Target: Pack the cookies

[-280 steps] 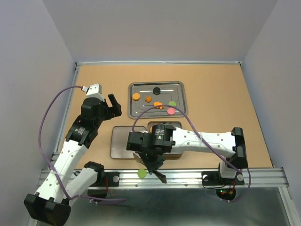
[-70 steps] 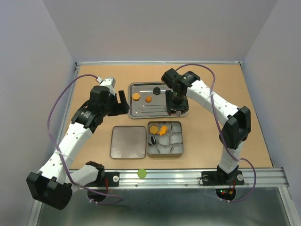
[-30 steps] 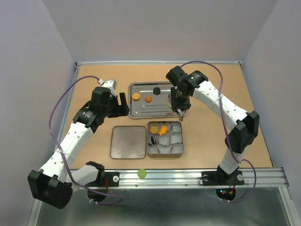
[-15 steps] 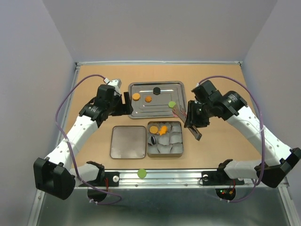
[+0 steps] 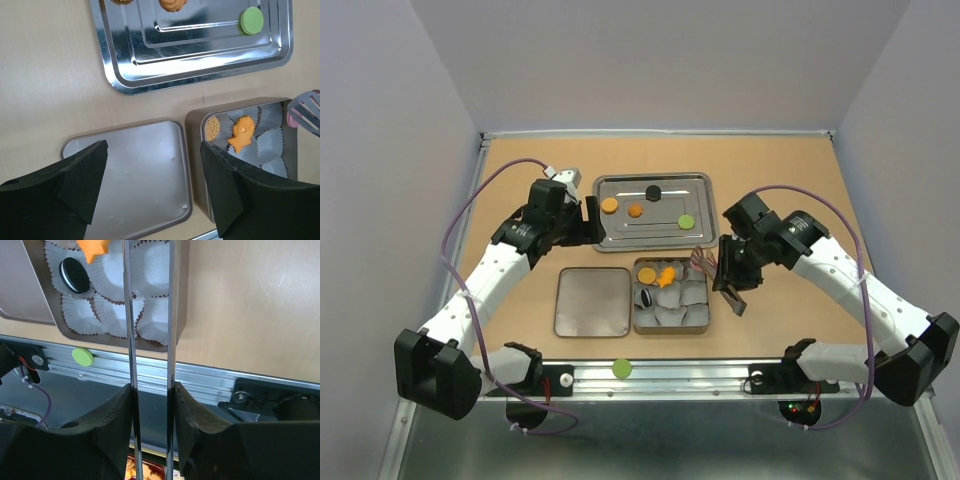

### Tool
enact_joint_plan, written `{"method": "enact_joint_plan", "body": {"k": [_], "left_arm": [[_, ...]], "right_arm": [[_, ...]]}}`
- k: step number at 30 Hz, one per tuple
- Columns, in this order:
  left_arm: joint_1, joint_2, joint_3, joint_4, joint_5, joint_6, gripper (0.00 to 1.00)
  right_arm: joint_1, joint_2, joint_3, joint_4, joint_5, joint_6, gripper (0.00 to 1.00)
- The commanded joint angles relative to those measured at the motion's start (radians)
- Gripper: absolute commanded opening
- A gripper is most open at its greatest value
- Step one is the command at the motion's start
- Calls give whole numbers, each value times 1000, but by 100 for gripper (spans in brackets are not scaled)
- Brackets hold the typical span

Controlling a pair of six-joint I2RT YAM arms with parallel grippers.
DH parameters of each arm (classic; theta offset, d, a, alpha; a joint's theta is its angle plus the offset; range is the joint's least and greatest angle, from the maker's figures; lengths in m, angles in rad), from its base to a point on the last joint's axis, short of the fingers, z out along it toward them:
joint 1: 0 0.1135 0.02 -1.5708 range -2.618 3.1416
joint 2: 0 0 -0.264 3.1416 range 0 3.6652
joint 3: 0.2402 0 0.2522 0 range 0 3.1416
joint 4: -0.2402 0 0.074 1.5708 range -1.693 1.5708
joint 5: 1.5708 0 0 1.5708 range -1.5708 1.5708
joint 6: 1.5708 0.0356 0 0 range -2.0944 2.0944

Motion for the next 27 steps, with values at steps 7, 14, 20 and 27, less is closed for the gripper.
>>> {"method": "enact_joint_plan", "body": {"k": [7,14,20,27], "left_arm": [[-2,-57,-37,26,13,-3,86],[-4,-54,-51,38,10,-7,86],[-4,-50,-57,46,8,-9,86],[-4,-48,-63,49,2,-9,86]], "right_arm": [[6,3,-14,91,-21,-3,43],[7,15,14,82,-26,-11,47],[9,21,20,64,-29,-20,50],[9,23,45,45,-18,-31,55]]}}
